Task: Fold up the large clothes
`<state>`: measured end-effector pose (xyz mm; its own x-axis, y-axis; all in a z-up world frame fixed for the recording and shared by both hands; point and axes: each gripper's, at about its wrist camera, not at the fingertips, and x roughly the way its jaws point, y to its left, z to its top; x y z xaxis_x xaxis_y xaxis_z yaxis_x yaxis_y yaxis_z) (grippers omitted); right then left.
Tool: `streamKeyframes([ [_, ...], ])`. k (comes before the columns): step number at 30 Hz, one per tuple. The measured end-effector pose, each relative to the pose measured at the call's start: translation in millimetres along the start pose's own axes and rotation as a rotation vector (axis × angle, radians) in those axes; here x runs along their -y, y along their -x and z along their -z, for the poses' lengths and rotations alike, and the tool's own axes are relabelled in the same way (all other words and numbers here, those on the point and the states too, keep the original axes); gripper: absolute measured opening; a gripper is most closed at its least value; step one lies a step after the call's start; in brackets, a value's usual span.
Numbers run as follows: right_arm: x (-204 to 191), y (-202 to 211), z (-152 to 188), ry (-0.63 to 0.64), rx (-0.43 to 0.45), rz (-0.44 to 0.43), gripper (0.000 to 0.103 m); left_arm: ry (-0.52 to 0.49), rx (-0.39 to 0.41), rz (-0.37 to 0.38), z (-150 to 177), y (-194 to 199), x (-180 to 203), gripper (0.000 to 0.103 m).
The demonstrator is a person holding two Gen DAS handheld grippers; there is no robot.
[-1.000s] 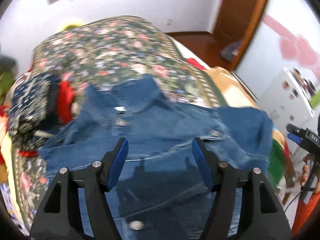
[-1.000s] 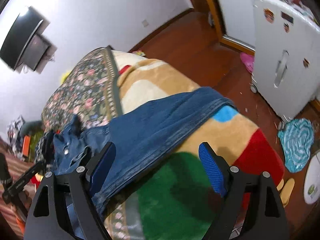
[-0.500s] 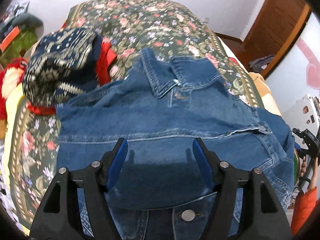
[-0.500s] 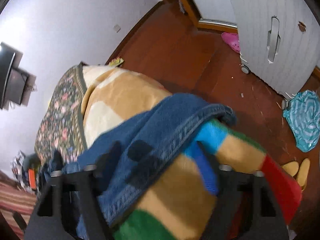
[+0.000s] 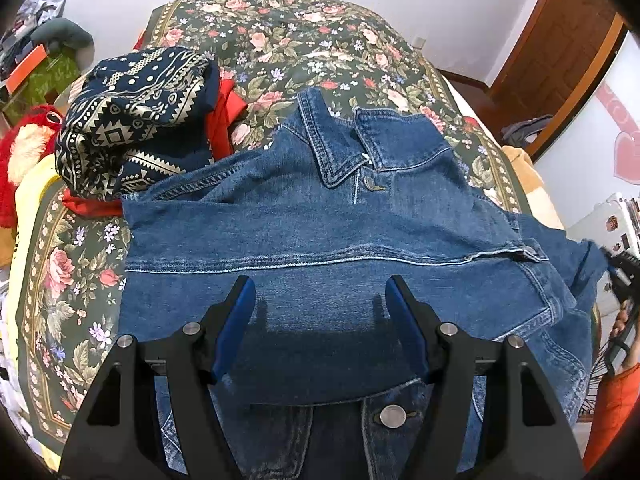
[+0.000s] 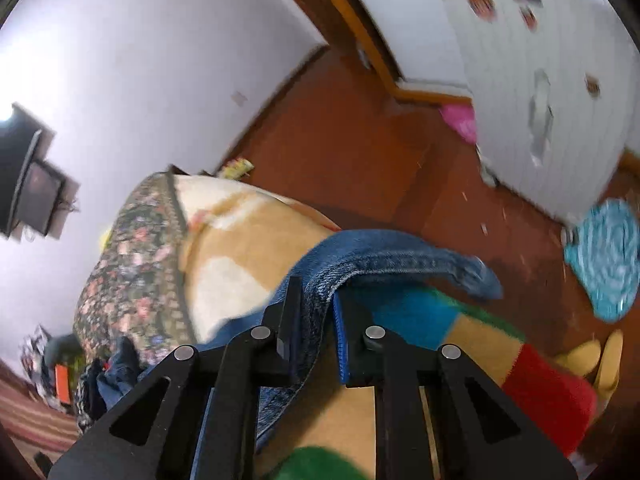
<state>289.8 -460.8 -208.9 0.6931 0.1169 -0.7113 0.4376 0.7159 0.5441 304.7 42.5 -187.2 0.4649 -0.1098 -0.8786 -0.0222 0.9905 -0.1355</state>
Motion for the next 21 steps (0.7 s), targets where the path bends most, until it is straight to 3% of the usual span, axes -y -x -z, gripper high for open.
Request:
streamKeyframes([
  [5, -70, 55, -7, 0.201, 0.108, -0.135, 0.012, 0.001, 0.027, 0.012, 1, 12, -3, 0.066],
  [10, -136, 88, 8, 0.332, 0.123, -0.298, 0.012, 0.003, 0.054, 0.022, 5, 26, -8, 0.066],
  [16, -193, 79, 62, 0.437, -0.011, -0.439, 0.012, -0.013, 0.069, 0.003, 15, 36, -14, 0.066],
  [21, -216, 35, 117, 0.558, -0.170, -0.414, 0.012, -0.002, 0.070, 0.010, 24, 41, -24, 0.067],
])
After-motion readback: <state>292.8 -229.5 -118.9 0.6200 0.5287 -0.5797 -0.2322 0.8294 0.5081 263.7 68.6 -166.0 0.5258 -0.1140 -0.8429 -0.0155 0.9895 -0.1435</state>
